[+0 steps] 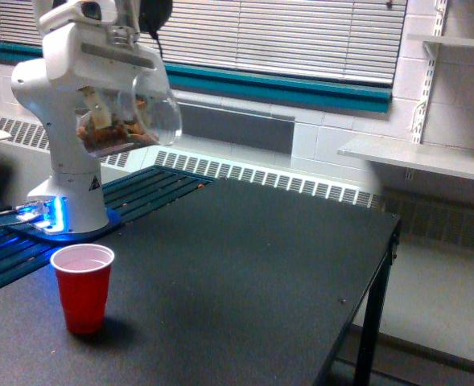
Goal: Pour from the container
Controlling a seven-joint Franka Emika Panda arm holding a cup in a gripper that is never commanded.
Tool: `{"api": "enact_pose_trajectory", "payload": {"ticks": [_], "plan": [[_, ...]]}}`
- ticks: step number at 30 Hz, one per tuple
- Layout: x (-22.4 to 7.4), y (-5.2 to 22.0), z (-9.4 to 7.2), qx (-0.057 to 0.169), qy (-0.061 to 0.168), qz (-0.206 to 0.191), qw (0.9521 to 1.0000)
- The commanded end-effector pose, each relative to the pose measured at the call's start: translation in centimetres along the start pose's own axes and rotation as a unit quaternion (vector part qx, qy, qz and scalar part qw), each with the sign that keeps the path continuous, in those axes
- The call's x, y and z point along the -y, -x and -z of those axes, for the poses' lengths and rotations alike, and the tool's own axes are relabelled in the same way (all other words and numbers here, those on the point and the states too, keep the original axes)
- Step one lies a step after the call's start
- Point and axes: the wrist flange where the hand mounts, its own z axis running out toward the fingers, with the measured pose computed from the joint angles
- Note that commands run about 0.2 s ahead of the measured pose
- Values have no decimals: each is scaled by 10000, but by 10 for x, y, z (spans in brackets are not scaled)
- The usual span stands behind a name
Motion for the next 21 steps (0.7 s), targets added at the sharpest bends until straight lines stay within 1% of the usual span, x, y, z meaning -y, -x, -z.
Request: {"api": "enact_pose_trajectory", "payload": {"ticks": [1, 9, 15, 21], "plan": [[-17, 12, -1, 89, 114, 200, 9997], [-38, 32, -4, 277, 310, 192, 9990], [-52, 44, -3, 330, 422, 214, 9983], [-66, 59, -5, 420, 501, 153, 9977]]}}
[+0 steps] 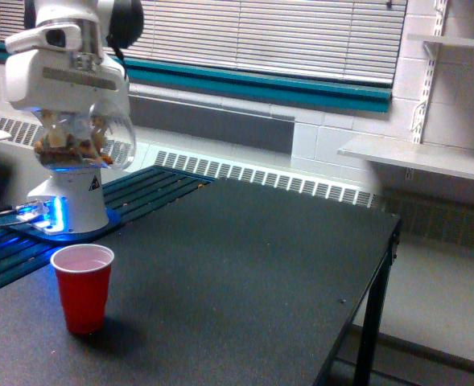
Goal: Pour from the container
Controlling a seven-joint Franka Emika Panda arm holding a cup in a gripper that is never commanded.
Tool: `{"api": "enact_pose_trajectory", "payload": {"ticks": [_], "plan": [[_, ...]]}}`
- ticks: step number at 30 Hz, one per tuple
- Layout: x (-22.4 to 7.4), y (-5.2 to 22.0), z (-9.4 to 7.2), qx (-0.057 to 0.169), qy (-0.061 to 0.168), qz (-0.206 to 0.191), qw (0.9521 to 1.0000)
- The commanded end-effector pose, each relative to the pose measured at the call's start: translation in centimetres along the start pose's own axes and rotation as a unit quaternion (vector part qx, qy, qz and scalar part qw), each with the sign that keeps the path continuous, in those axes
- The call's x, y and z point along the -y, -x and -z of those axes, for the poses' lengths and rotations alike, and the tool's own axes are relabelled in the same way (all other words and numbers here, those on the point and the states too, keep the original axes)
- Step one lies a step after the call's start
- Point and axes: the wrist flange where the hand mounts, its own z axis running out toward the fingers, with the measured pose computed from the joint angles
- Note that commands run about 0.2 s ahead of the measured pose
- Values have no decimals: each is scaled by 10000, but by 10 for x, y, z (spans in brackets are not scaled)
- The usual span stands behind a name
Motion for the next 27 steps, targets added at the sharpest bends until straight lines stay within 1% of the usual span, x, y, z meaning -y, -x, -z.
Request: {"api": "enact_pose_trajectory", "payload": {"ticks": [1, 5, 7, 14, 17, 20, 27], "plan": [[-18, 13, 0, 43, 90, -24, 9999], [-26, 23, -2, 110, 172, -33, 9998], [-29, 29, -4, 178, 209, -33, 9996], [-37, 42, -6, 296, 359, 45, 9989], [-40, 46, -6, 308, 404, 78, 9987], [-43, 51, -8, 383, 441, 85, 9983], [-50, 62, -12, 469, 538, 84, 9974]]}}
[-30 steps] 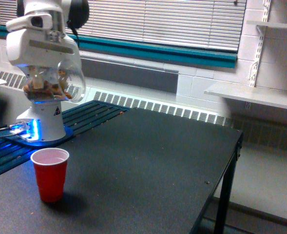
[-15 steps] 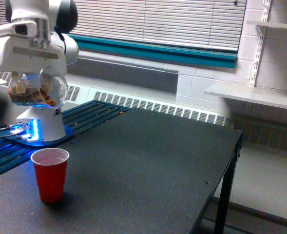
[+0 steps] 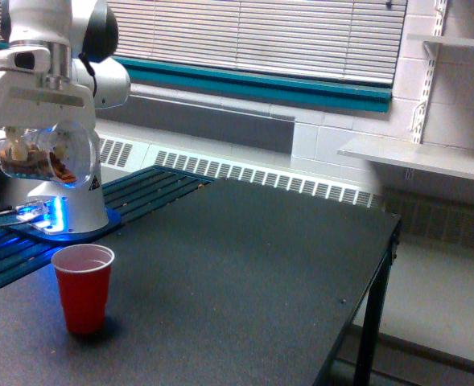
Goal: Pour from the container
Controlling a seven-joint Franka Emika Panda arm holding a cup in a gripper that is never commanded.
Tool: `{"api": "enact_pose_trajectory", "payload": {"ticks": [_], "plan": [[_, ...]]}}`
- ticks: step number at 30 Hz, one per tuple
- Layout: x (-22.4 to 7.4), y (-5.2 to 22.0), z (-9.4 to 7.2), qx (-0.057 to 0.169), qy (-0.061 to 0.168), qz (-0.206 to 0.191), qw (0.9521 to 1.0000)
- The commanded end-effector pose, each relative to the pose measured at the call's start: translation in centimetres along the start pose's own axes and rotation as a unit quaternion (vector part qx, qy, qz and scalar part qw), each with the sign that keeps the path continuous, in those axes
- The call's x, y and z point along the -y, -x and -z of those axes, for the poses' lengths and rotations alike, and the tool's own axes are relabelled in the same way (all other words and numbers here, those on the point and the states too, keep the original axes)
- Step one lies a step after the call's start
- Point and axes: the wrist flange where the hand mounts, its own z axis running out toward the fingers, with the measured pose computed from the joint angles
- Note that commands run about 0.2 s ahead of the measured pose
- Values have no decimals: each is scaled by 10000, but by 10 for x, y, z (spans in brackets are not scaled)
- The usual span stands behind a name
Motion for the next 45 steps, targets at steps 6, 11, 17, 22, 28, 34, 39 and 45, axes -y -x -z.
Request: {"api": "enact_pose_trajectory", "payload": {"ticks": [6, 11, 17, 22, 28, 34, 39, 45], "plan": [[-10, 13, -4, 119, 165, 26, 9998], [-9, 14, -4, 139, 224, 66, 9996], [-6, 11, -5, 145, 299, 165, 9993], [-3, 11, -10, 177, 357, 208, 9990], [1, 11, -15, 219, 423, 270, 9985], [3, 11, -18, 262, 536, 360, 9976], [4, 9, -19, 275, 612, 455, 9967], [4, 10, -20, 271, 676, 511, 9960]]}}
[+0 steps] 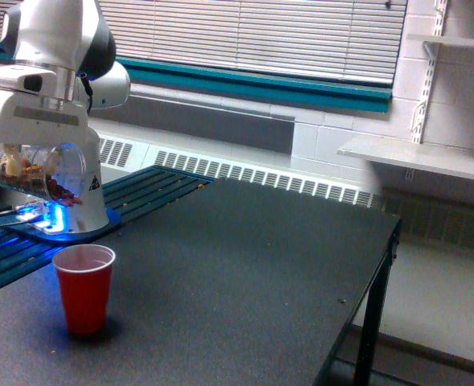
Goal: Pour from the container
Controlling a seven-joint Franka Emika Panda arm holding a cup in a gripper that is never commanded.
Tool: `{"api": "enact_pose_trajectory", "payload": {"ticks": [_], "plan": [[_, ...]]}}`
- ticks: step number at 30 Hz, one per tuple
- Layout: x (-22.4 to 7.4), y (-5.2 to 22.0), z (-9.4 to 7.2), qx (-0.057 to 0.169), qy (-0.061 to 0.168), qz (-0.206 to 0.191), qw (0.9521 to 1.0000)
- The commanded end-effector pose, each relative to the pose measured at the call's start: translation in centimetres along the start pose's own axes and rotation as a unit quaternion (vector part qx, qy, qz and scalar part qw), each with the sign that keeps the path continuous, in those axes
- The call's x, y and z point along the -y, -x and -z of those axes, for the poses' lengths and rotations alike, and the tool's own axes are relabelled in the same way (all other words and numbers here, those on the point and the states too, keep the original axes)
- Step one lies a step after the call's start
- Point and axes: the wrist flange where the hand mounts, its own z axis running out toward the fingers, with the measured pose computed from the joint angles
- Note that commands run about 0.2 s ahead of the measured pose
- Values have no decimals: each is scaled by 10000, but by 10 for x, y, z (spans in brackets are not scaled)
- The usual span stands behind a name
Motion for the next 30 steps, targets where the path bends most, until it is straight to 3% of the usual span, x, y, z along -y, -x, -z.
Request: {"api": "enact_pose_trajectory", "payload": {"ticks": [1, 30], "plan": [[-2, -4, 3, -42, 87, -31, 9999], [-1, -9, 4, -57, 284, 202, 9994]]}}
